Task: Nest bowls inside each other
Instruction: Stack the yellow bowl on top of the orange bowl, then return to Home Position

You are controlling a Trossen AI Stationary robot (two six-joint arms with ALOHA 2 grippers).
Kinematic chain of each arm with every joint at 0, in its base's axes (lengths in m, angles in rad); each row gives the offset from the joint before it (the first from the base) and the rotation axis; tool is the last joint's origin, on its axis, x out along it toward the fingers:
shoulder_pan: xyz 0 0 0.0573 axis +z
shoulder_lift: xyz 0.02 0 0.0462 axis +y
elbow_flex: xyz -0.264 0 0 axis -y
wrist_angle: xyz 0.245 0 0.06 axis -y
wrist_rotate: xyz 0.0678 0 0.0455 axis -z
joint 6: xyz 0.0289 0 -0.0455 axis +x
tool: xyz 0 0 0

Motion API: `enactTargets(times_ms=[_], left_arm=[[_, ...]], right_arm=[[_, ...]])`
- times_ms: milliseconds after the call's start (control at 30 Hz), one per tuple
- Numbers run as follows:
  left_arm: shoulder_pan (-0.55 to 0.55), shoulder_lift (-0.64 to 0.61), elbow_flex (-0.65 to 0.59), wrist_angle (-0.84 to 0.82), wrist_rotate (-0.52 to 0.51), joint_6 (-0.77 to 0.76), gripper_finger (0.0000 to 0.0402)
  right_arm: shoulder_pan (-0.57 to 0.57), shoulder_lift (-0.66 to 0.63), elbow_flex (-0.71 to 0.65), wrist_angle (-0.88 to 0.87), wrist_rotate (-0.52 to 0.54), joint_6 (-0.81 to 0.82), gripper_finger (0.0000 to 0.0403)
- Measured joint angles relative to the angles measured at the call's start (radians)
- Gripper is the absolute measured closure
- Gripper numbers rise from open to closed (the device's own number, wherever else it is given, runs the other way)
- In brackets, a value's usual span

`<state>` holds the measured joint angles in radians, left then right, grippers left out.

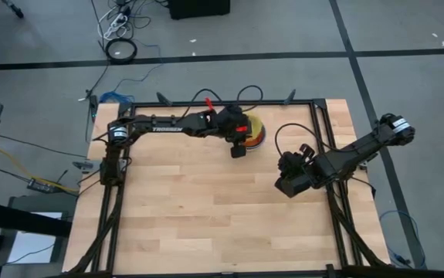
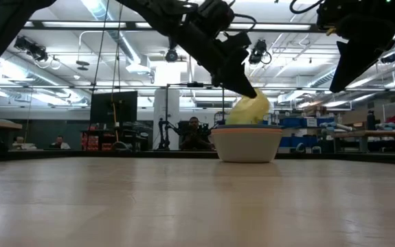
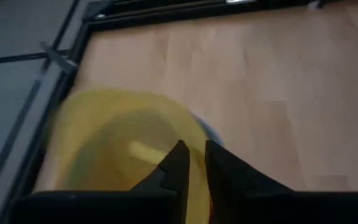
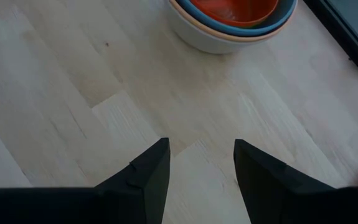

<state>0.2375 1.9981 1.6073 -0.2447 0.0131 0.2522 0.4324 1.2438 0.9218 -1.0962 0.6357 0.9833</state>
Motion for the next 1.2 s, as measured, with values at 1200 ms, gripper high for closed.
enactTargets(times_ms=[1200], left_arm=[[0.016, 0.063, -0.001, -0.058, 0.192, -0.267, 0.0341]], right_arm=[[-0.002, 0.0, 0.0, 0.002, -0.002, 0.0, 0.0239]])
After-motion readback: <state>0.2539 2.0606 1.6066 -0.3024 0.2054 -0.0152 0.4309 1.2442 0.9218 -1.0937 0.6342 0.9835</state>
